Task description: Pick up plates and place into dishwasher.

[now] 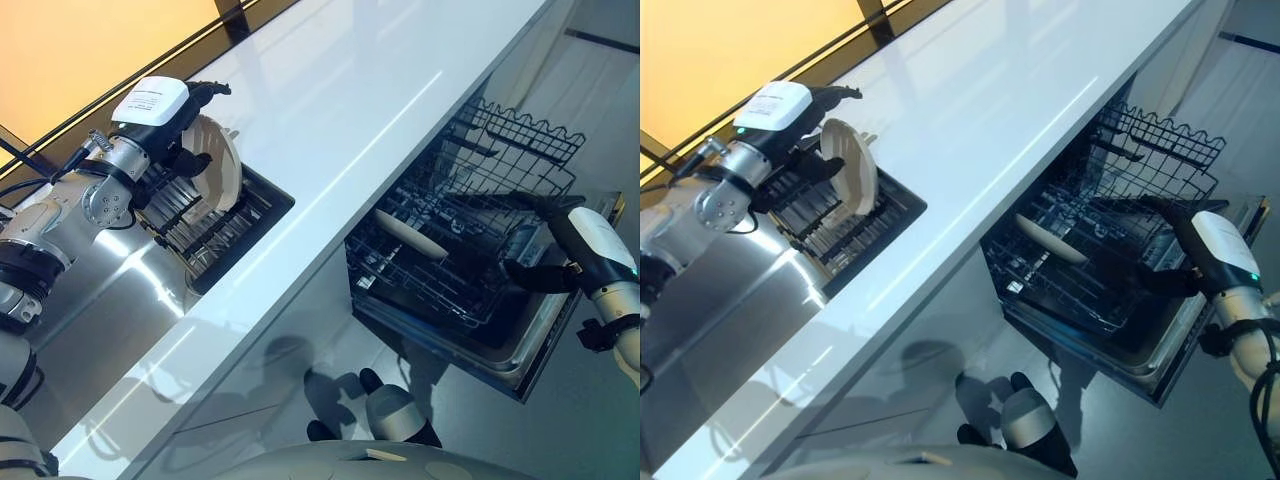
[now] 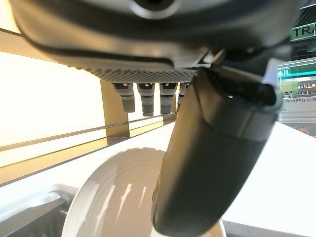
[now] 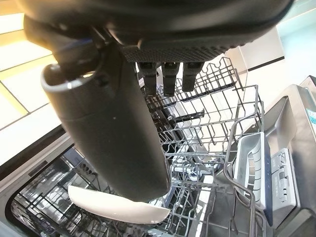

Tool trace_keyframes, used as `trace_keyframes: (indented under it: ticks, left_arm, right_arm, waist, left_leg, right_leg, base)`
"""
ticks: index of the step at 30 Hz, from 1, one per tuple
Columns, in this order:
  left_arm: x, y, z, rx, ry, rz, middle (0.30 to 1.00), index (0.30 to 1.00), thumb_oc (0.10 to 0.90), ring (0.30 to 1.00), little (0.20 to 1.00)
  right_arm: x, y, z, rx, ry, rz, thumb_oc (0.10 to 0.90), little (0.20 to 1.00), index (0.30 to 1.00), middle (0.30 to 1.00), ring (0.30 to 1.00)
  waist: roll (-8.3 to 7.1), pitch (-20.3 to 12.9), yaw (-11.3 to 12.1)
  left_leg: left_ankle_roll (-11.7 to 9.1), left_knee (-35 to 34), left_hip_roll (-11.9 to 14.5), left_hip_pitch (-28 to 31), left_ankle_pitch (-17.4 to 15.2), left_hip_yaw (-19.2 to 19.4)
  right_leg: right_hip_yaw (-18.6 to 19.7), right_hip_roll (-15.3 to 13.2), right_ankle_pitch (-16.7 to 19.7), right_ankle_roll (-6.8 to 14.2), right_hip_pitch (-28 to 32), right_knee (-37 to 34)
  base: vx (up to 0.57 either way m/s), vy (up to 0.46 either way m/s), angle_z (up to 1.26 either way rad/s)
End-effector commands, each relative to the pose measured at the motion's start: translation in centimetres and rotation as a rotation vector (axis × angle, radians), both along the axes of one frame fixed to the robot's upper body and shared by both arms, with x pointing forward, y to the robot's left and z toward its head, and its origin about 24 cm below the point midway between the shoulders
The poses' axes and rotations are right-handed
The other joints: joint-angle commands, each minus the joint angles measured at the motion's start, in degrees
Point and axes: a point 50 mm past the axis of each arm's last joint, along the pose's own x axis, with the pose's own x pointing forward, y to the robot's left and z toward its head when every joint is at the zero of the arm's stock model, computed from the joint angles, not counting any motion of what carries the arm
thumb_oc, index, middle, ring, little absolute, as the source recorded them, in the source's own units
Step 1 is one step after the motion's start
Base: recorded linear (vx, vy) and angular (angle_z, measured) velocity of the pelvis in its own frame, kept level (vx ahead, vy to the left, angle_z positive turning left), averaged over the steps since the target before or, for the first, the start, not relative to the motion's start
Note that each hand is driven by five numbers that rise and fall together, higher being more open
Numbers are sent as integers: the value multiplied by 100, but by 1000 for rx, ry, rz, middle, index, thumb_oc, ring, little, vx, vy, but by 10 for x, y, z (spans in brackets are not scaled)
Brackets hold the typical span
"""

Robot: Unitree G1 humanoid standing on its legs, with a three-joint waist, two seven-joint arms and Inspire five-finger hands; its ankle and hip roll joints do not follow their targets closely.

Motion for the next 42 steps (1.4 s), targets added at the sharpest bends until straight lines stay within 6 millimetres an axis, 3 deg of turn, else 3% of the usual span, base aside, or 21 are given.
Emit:
trace_keyframes:
  ticks: [1,13,21,30,36,37,38,39,42]
  left_arm:
    - [-2,17,74,20,-236,72,900,900,800,900,900]
    - [5,31,71,116,-175,149,900,900,800,900,900]
    - [10,39,57,214,-81,189,900,900,800,900,900]
    - [12,39,50,141,-44,174,900,900,800,900,900]
    - [17,39,34,65,7,187,900,900,800,900,900]
    - [17,40,34,58,11,189,858,858,751,858,851]
    - [18,41,33,43,15,195,495,495,328,495,428]
    - [18,41,33,35,16,201,300,300,100,300,200]
    - [18,45,30,29,23,216,300,300,100,300,200]
  right_arm:
    - [14,6,56,-111,-215,88,800,900,900,900,900]
    - [11,-1,55,-133,-198,70,800,900,900,900,900]
    - [11,-5,53,-153,-188,64,800,900,900,900,900]
    - [11,-6,54,-162,-183,64,800,900,900,900,900]
    - [13,-7,57,-177,-180,64,800,900,900,900,900]
    - [13,-8,57,-178,-179,63,800,900,900,900,900]
    - [14,-8,58,-180,-181,64,800,900,900,900,900]
    - [14,-8,59,-181,-184,67,800,900,900,900,900]
    - [13,-7,60,-186,-190,76,800,900,900,900,900]
  waist:
    - [-9,-436,141]
    - [5,-434,14]
    - [44,-414,-72]
    - [35,-398,-102]
    - [-26,-427,-144]
    - [-31,-429,-150]
    - [-41,-434,-161]
    - [-45,-435,-174]
    - [-52,-421,-210]
  left_leg:
    - [109,326,-168,-109,-546,-39]
    - [98,354,-153,-112,-558,76]
    - [103,386,-160,-110,-569,117]
    - [101,379,-160,-125,-563,143]
    - [102,341,-165,-134,-552,169]
    - [103,339,-164,-135,-553,176]
    - [103,331,-165,-140,-550,187]
    - [101,328,-165,-147,-544,200]
    - [99,343,-160,-153,-547,234]
  right_leg:
    - [-465,-92,-413,810,-345,562]
    - [-456,-96,-399,827,-368,549]
    - [-430,-96,-390,827,-374,561]
    - [-424,-94,-390,828,-386,563]
    - [-373,-71,-381,829,-415,548]
    - [-371,-71,-380,830,-419,548]
    - [-357,-66,-372,832,-430,546]
    - [-347,-62,-365,835,-442,542]
    - [-330,-64,-366,837,-458,552]
  base:
    - [0,0,0]
    - [0,0,0]
    - [0,0,0]
    - [0,0,0]
    - [0,0,0]
    - [0,0,0]
    - [0,0,0]
    - [0,0,0]
    - [0,0,0]
